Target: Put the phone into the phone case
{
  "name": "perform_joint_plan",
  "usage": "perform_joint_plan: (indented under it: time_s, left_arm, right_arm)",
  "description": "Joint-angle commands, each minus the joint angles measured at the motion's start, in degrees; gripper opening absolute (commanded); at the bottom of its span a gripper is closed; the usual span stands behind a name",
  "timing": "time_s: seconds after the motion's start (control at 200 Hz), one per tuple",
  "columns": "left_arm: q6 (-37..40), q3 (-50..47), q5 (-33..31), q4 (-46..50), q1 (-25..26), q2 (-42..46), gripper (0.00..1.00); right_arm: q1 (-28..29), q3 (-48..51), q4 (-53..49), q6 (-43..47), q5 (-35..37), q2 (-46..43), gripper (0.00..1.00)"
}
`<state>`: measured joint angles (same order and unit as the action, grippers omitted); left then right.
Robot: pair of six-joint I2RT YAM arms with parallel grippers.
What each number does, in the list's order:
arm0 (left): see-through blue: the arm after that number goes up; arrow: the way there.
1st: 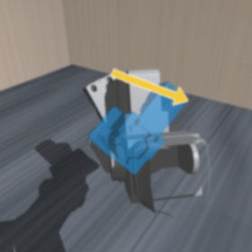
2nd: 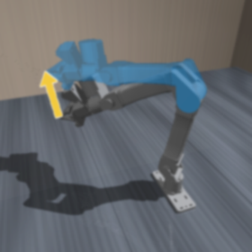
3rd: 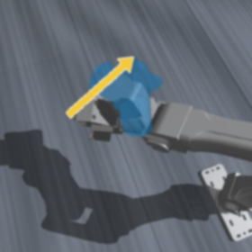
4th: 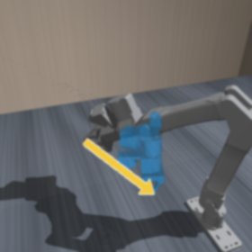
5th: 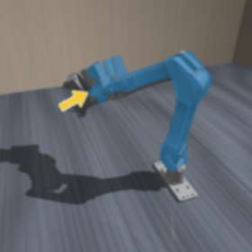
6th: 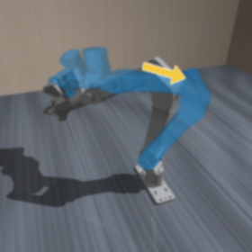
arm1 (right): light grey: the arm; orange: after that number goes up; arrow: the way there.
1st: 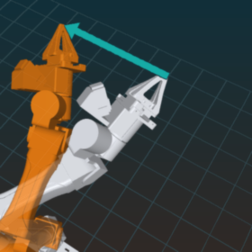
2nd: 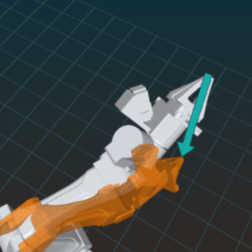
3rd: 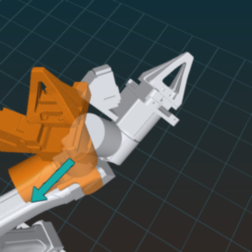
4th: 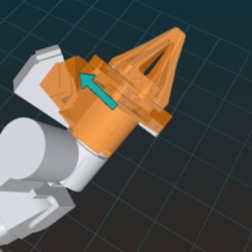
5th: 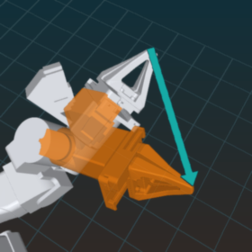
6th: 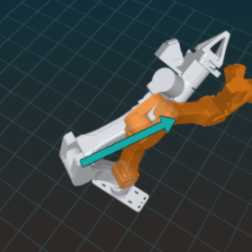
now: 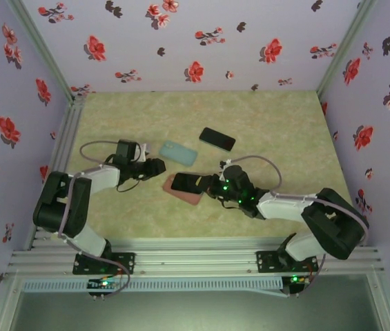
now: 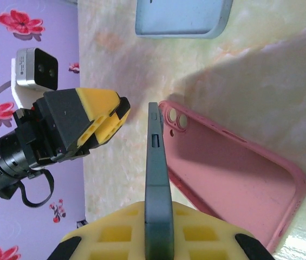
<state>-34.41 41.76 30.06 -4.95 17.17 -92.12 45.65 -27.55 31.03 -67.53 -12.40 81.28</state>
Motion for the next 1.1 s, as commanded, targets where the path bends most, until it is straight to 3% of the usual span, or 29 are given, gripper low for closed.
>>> perform_joint_plan:
  time_s: [0.0,0.495,1.095]
  left_arm:
    - [1.4,0.31,1.7,-2.55,-0.38,-1.53,0.44]
    - [0.95,-1.99,2.85,-6.56,-0.41,-2.72,0.44]
    - [0.75,-4.17,3.69,-8.54,1.88,-3.24,0.45]
  right_arm:
    - [1.06,-0.15,4.55,-2.39,4.28,0.76,0.0]
    - [5.96,0.26,7.05,-7.36,11.89,3.32,0.0]
    - [8.17,0.39,10.94,-12.01,13.28,8.15,0.0]
